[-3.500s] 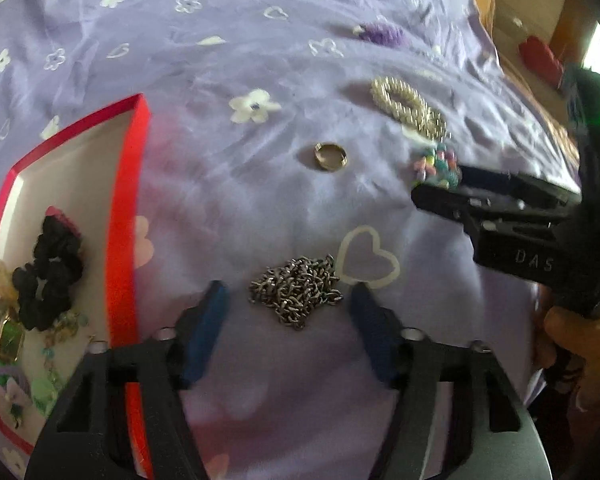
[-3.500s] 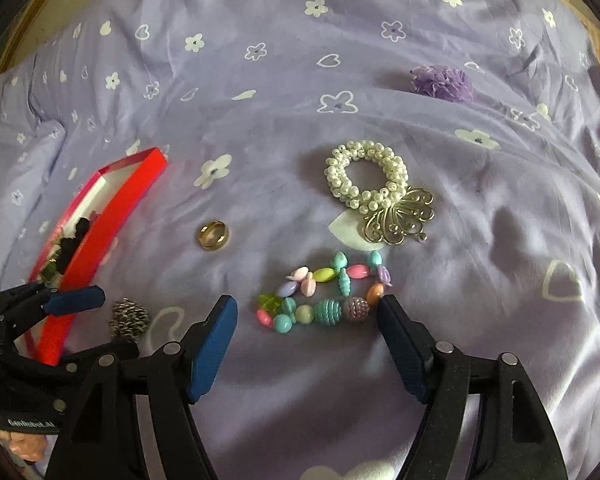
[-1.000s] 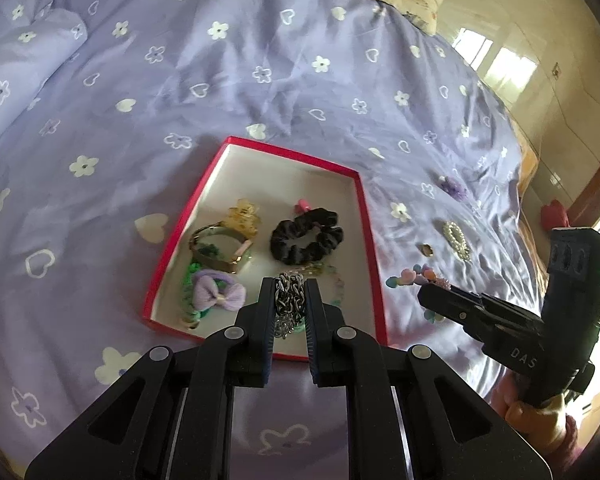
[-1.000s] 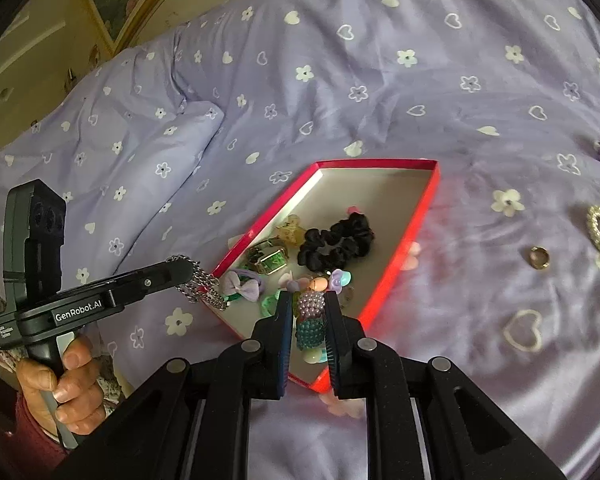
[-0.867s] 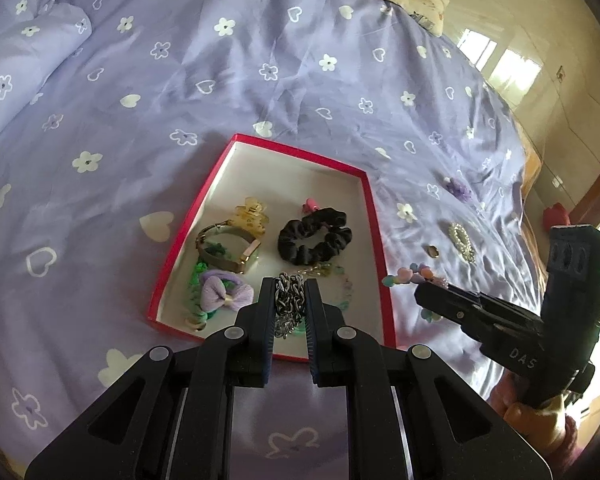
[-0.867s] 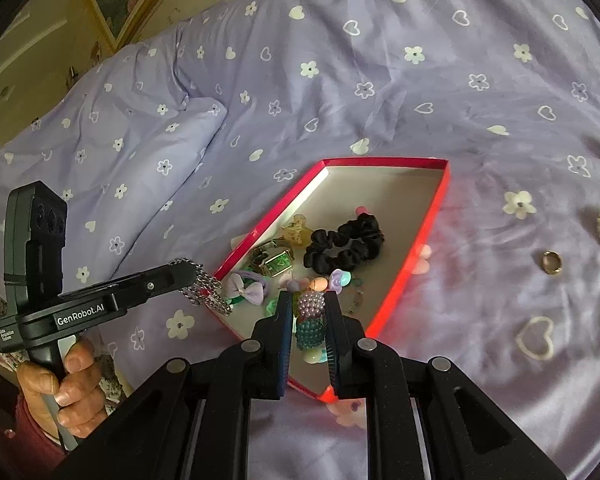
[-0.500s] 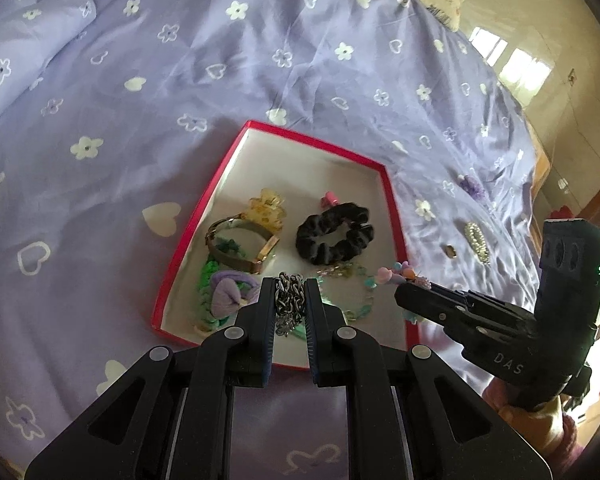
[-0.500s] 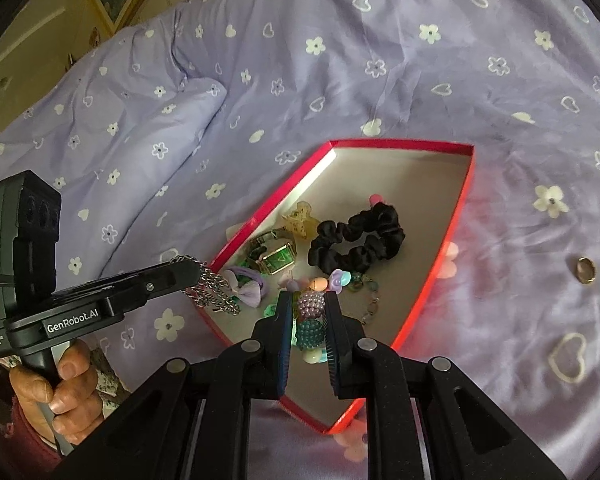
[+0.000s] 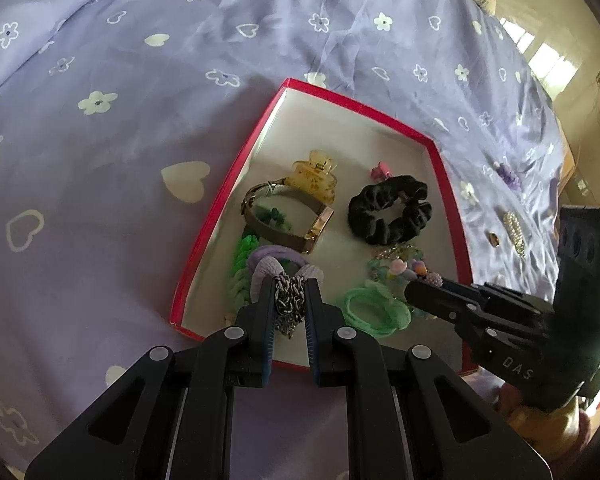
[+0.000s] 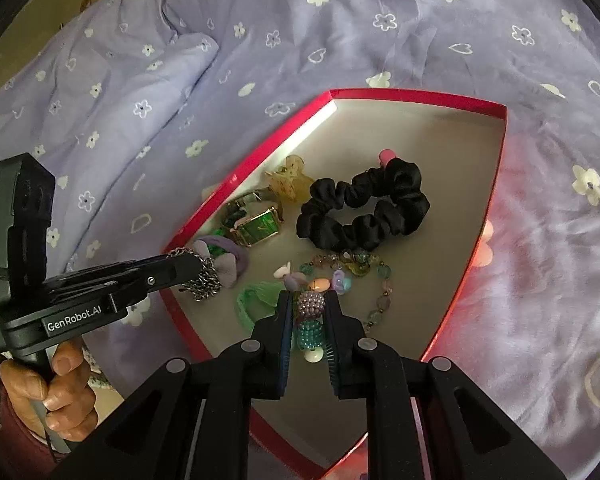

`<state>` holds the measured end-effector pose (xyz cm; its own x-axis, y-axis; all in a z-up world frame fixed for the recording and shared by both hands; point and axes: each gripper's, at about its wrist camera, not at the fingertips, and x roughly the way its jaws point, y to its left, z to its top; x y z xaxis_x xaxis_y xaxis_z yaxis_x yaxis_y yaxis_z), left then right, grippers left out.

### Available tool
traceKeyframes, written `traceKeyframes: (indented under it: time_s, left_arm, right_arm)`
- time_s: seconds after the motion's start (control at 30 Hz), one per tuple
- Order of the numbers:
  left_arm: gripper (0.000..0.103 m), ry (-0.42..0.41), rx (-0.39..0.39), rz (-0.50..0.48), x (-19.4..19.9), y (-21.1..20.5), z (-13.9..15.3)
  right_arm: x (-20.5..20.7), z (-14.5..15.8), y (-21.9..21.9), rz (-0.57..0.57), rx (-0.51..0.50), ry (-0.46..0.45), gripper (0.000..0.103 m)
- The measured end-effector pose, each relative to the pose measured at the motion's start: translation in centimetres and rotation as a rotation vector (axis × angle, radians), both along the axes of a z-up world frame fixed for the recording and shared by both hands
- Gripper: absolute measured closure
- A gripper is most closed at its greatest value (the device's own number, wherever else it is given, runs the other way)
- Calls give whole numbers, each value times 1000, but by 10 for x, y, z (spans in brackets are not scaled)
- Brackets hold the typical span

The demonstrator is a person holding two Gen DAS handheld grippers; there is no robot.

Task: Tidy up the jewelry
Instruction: 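Carry the silver chain and beaded bracelet into the box, open both tools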

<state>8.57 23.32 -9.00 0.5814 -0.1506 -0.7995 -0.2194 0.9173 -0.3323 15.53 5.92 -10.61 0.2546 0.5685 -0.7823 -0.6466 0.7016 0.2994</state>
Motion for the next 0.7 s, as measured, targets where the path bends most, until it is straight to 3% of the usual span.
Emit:
traceKeyframes:
  time_s: [0.2, 0.7]
  left_arm:
    - [91, 9, 18, -8, 2, -2, -1]
    - [89, 16, 30, -16, 1, -4, 1]
  right_arm:
    - [1, -1, 6, 26, -41, 0, 87]
    - [-1, 0, 4, 55, -28, 31, 82]
